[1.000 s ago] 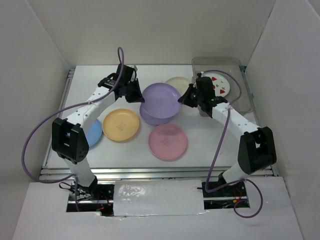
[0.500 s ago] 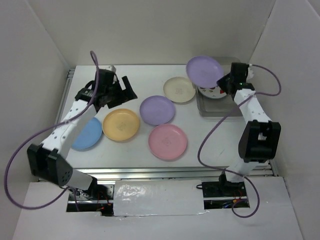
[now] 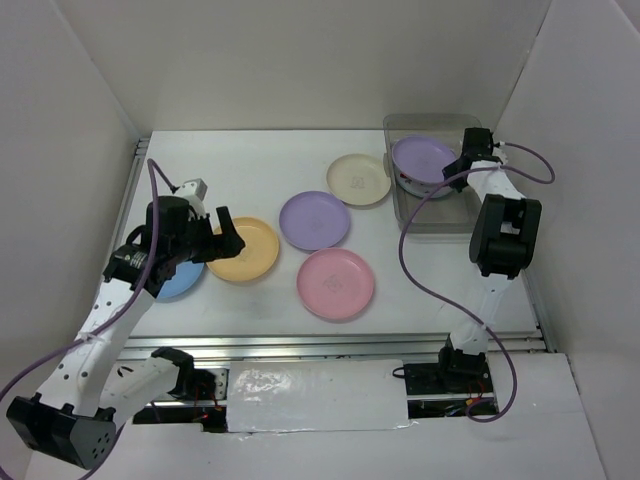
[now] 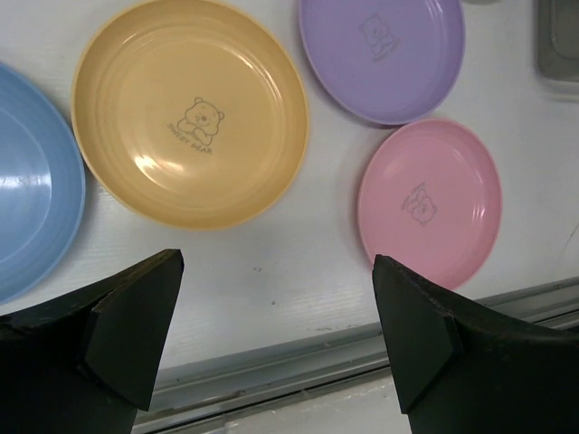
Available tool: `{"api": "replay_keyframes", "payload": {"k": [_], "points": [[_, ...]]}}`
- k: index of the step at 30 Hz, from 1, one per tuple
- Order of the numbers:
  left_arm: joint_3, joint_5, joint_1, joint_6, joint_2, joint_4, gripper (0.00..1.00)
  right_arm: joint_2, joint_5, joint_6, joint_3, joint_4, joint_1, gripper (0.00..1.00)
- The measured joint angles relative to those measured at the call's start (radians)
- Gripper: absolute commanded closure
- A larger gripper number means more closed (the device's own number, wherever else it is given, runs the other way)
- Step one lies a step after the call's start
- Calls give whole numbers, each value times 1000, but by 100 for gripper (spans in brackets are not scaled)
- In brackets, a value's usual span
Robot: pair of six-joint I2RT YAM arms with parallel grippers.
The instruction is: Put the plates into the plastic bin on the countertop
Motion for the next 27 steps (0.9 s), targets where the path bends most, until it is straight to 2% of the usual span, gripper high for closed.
{"api": "replay_keyframes", "payload": {"k": [2, 4, 5, 6, 7, 8, 9, 15, 18, 20, 23, 27], "points": [[-30, 14, 11, 26, -19, 3, 1, 11, 13, 0, 12, -14, -5, 100], [-63, 23, 24, 34, -41, 6, 1, 27, 20, 0, 35, -21, -11, 92], [-75, 26, 31, 38, -47, 5, 1, 37, 23, -1, 48, -21, -13, 80], [-80, 29, 39, 44, -48, 3, 1, 41, 24, 0, 53, -17, -16, 60], [-82, 31, 46, 51, -45, 3, 1, 43, 25, 2, 53, -16, -18, 29], [-84, 33, 54, 54, -41, 5, 1, 43, 28, 4, 52, -19, -19, 12], [-85, 36, 62, 55, -39, 7, 1, 43, 31, -4, 52, -18, -19, 0], [-89, 50, 79, 57, -34, 11, 1, -39, 53, -31, -22, -5, -10, 0], [-93, 42, 81, 56, -47, 13, 1, -211, 64, -72, -130, 6, 35, 0], [-94, 27, 86, 53, -65, 12, 1, -365, 67, -116, -200, 31, 106, 0], [-94, -25, 110, 43, -94, 11, 1, -566, 62, -182, -229, 54, 288, 0], [-94, -120, 145, 4, -104, -5, 1, -712, 47, -223, -311, 104, 533, 2]]}}
